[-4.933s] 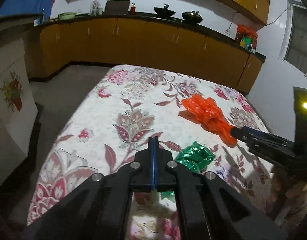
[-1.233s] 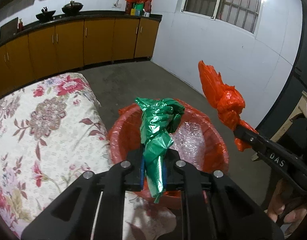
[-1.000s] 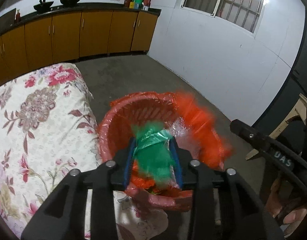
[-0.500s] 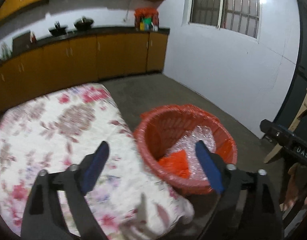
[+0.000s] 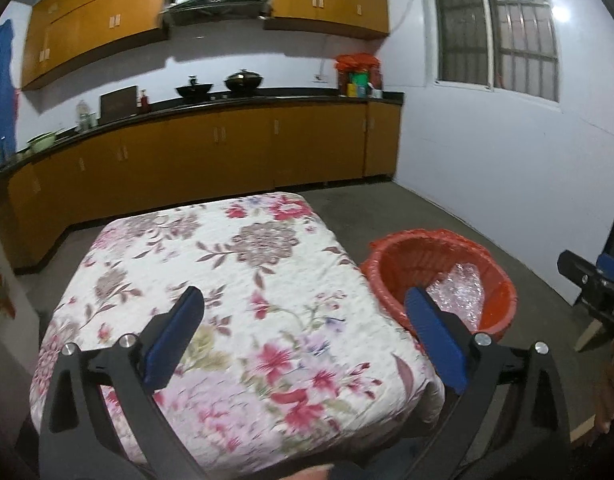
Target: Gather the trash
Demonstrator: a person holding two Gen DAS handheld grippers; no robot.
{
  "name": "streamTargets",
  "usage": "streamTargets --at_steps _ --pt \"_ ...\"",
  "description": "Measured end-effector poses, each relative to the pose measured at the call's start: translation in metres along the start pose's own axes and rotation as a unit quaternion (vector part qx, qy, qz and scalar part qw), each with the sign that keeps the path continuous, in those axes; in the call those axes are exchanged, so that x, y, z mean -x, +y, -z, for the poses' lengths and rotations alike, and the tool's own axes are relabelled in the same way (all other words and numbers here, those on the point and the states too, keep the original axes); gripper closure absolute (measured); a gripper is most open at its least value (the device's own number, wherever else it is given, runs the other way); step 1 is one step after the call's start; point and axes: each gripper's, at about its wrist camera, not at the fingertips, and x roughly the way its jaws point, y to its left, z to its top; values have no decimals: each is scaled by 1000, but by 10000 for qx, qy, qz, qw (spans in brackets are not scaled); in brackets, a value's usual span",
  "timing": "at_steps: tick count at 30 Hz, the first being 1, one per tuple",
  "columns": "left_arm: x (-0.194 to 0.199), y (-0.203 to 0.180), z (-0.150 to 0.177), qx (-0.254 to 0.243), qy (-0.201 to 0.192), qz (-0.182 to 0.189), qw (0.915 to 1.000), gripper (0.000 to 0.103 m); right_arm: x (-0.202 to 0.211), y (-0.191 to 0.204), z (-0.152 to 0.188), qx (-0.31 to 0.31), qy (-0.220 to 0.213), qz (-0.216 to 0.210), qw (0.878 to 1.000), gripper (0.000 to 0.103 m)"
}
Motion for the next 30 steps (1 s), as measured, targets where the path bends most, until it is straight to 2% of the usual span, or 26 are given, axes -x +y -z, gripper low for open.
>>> streamTargets --at_steps 8,14,22,30 --pt "33 11 7 4 -313 -377 9988 4 21 26 9 253 -186 4 9995 7" --pt "49 14 15 10 -357 -522 9980 4 30 41 19 481 -262 21 9985 7" --pt "64 17 24 56 -392 -682 9969 4 40 50 24 530 -268 -32 9982 7" --pt "77 24 29 184 -473 -917 9945 4 49 53 27 550 -398 87 9977 7"
